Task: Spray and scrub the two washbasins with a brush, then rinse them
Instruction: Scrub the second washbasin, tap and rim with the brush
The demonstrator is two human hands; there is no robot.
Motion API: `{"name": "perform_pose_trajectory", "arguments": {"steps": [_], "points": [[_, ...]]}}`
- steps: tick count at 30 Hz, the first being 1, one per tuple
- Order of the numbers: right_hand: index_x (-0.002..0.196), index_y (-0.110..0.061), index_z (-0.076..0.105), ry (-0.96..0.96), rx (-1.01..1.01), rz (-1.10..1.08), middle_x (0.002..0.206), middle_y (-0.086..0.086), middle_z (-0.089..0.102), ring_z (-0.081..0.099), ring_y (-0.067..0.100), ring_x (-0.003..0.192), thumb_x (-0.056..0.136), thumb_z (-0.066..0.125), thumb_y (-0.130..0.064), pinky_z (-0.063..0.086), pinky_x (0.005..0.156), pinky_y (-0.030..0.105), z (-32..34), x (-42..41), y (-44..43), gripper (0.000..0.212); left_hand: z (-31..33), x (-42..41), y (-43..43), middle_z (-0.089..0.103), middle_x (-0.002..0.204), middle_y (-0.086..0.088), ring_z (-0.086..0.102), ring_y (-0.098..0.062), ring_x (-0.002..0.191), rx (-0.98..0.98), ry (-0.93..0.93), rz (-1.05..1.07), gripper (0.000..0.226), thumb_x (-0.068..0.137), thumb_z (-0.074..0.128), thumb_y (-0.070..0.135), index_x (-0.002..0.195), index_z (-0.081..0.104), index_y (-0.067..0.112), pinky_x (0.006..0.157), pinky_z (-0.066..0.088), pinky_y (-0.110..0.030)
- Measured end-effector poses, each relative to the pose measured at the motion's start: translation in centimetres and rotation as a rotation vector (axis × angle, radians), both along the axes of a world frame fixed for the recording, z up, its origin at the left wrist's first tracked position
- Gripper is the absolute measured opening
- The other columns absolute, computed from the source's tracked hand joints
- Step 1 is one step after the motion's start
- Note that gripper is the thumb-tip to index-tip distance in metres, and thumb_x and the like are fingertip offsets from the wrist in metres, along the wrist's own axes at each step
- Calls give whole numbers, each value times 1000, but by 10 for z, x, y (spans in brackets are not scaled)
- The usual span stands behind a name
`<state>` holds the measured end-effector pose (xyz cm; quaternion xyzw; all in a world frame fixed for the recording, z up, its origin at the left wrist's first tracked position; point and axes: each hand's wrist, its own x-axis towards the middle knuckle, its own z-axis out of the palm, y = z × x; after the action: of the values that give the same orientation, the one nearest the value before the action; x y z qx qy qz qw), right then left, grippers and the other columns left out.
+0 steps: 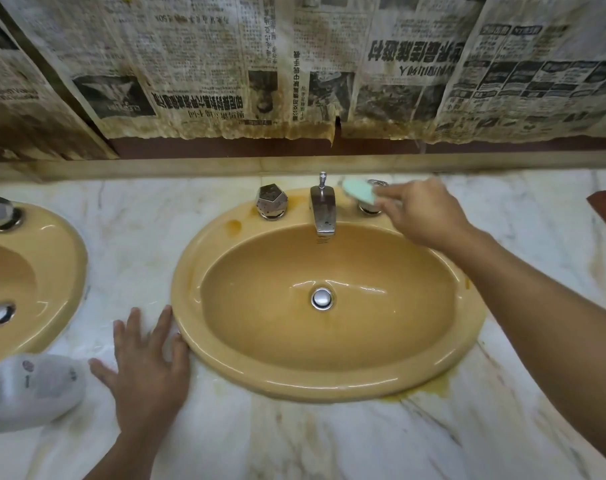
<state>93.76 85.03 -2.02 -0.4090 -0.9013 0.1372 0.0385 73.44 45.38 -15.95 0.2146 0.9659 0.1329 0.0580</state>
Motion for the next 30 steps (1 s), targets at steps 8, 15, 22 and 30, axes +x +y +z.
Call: {"name": "perform_pose_trajectory", "arguments": {"steps": [8, 15, 22, 30], "points": [[134, -46, 61, -45, 176, 77, 92, 7, 76, 68, 36, 90, 99, 52, -53, 53, 70, 40, -24, 52, 20, 37, 0, 1, 1, 18, 168, 2, 3, -16, 158, 11, 3, 5, 60, 97, 28, 55, 154, 43, 40, 120, -6, -65], [135, -48, 60, -109, 176, 169, 94, 5, 76, 67, 33, 90, 99, 52, -54, 45, 65, 34, -41, 49, 21, 38, 2, 2, 2, 19, 168, 1, 2, -16, 158, 18, 6, 1, 63, 97, 24, 57, 154, 44, 38, 120, -5, -66], [127, -33, 70, 123, -60, -236, 109, 8, 76, 64, 33, 108, 98, 60, -43, 55, 89, 44, -33, 108, 35, 33, 3, 2, 2, 18, 168, 0, 1, -17, 157, 18, 8, -9, 64, 96, 23, 56, 155, 43, 37, 119, -4, -67], [103, -8, 75, 364, -514, -499, 69, 7, 52, 39, 22, 52, 100, 56, -25, 36, 43, 24, -58, 16, 33, 25, -1, -2, 1, 21, 167, -1, 7, -21, 157, -3, 23, -15, 65, 94, 24, 55, 153, 45, 38, 118, -2, -69]]}}
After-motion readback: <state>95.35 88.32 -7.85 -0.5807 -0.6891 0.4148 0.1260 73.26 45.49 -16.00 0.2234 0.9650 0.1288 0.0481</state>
